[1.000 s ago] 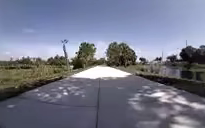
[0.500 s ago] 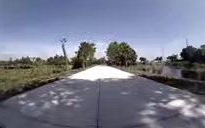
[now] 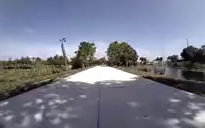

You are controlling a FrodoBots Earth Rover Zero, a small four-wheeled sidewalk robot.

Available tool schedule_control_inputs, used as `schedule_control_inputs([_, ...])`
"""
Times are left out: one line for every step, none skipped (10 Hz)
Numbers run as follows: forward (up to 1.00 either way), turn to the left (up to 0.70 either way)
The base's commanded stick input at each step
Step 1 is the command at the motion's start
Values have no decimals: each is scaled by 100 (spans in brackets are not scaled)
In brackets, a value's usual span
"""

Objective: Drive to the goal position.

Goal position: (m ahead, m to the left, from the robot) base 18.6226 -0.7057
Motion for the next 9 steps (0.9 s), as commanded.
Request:
schedule_control_inputs([85, 0])
schedule_control_inputs([85, 0])
schedule_control_inputs([85, 0])
schedule_control_inputs([85, 0])
schedule_control_inputs([85, 0])
schedule_control_inputs([85, 0])
schedule_control_inputs([85, 0])
schedule_control_inputs([85, 0])
schedule_control_inputs([85, 0])
